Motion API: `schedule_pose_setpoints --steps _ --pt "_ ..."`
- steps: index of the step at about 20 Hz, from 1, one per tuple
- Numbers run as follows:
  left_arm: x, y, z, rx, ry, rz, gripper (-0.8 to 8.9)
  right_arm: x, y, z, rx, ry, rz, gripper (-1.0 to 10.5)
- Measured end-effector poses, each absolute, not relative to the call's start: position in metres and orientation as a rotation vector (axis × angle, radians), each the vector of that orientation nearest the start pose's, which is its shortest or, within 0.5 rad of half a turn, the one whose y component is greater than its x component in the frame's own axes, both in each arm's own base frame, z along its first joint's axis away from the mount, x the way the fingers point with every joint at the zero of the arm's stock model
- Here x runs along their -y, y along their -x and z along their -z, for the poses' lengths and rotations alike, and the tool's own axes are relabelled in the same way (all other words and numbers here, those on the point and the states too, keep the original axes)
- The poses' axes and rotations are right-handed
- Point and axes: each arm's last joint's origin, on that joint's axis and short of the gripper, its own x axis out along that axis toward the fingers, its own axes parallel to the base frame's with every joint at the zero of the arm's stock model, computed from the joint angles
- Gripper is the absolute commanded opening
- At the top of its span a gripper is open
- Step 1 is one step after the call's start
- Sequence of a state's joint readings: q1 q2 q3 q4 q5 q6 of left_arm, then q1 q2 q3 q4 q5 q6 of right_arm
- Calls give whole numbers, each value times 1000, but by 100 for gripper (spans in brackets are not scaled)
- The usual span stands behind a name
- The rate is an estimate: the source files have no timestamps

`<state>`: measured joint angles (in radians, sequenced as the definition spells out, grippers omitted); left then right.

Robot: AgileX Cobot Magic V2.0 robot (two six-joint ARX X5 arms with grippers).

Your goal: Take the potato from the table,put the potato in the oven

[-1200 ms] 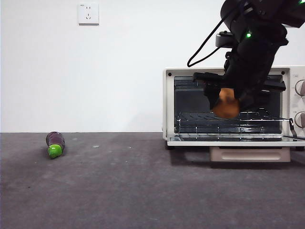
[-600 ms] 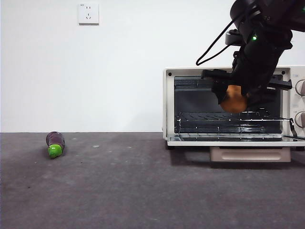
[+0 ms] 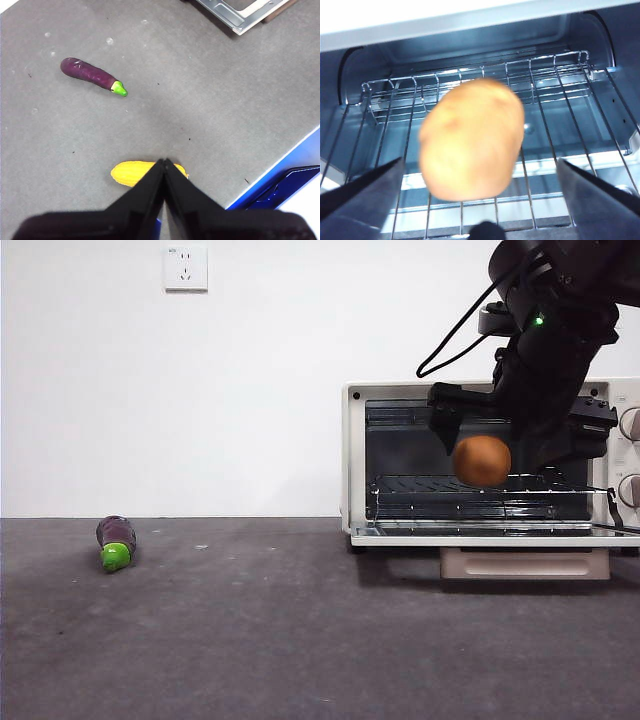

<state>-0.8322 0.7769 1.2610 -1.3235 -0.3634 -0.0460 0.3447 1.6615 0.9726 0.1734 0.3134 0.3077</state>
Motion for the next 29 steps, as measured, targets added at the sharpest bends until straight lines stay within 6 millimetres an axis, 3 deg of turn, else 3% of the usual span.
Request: schedule_pose_setpoints --steps 4,8,12,15,19,24,29 --pt "55 -64 -385 -709 -433 424 -4 -112 -339 -220 -558 -107 59 542" --pt "55 -64 -385 -708 -433 424 -5 -115 -344 -259 -687 -51 86 541" --pt "56 -65 -385 -710 -434 424 -6 -121 -331 -280 -812 44 66 541" --pt "64 -72 -382 -744 -458 420 -6 -129 -301 -301 -846 125 0 539" --pt "91 -94 -373 -828 -477 472 -7 -121 -239 -349 -799 228 -58 539" --pt "131 -123 -372 -771 -335 679 -8 -82 -154 -398 -663 261 -61 535" --pt "158 -147 -363 -769 -260 798 -8 -46 -98 -417 -564 186 -60 505"
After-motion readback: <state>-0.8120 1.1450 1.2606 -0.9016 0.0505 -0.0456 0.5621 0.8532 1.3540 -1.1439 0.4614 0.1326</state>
